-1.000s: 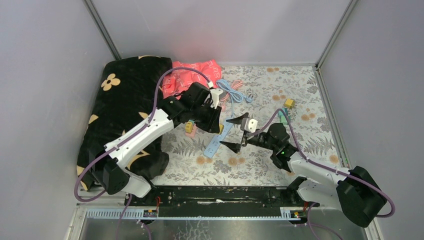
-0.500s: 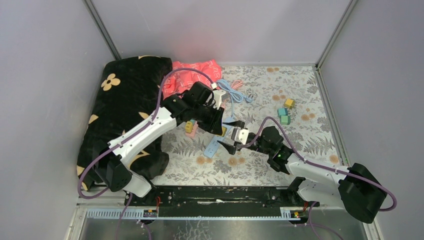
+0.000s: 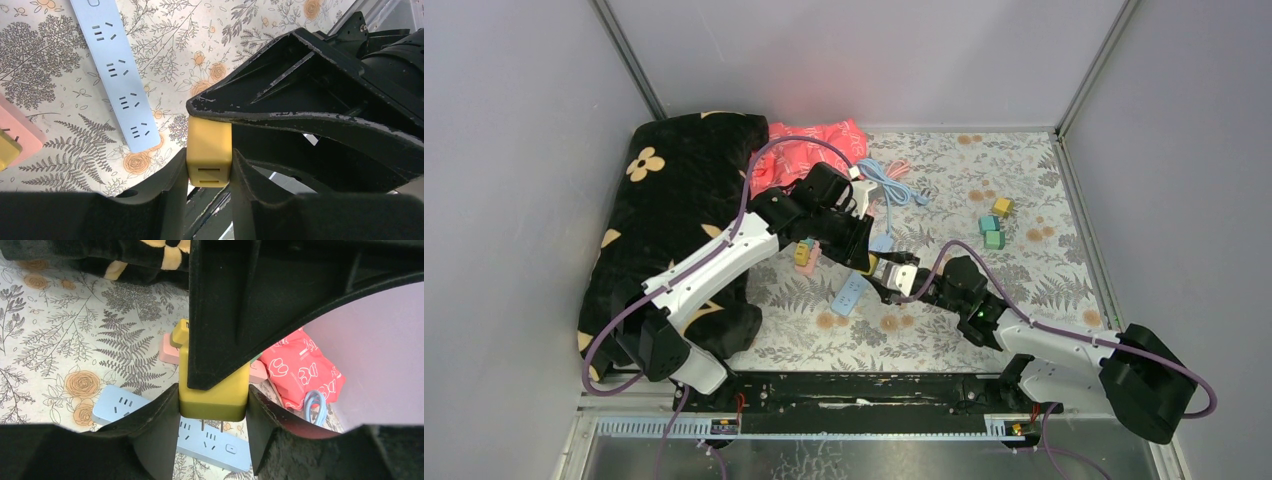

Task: Insert the plug
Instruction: Adjust the plug.

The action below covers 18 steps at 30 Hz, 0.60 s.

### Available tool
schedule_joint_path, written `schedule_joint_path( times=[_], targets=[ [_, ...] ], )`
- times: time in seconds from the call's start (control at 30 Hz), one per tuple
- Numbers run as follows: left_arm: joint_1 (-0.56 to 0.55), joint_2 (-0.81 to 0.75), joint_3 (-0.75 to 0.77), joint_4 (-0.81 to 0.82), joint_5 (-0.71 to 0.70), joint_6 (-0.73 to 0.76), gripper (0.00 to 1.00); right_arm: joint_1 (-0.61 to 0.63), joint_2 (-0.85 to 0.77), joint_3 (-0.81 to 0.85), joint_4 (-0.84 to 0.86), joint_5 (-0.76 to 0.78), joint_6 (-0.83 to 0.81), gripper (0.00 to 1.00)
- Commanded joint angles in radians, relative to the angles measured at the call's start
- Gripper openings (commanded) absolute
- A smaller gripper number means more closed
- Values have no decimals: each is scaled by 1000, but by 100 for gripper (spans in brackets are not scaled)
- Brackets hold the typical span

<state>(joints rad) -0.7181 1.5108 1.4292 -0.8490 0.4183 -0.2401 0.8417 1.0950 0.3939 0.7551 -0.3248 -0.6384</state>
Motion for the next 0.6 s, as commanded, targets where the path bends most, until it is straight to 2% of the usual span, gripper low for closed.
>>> schedule_joint_path(
  times=[0.0, 0.13, 0.2, 0.5, 0.57],
  targets=[
    [5, -1, 26, 6, 38, -1, 8, 12, 9, -15, 101, 27, 5, 36],
    [5, -11, 13, 25, 19, -21, 28, 13, 16, -36, 164, 31, 58, 12],
    [5, -22, -4, 51, 13, -37, 33, 13, 20, -49, 196, 36, 92, 2],
    [7, -123, -110, 209, -77, -123, 68, 12, 30, -93, 288, 84, 170, 0],
    [9, -150, -133, 241, -79, -138, 71, 12, 32, -97, 307, 94, 192, 0]
  ],
)
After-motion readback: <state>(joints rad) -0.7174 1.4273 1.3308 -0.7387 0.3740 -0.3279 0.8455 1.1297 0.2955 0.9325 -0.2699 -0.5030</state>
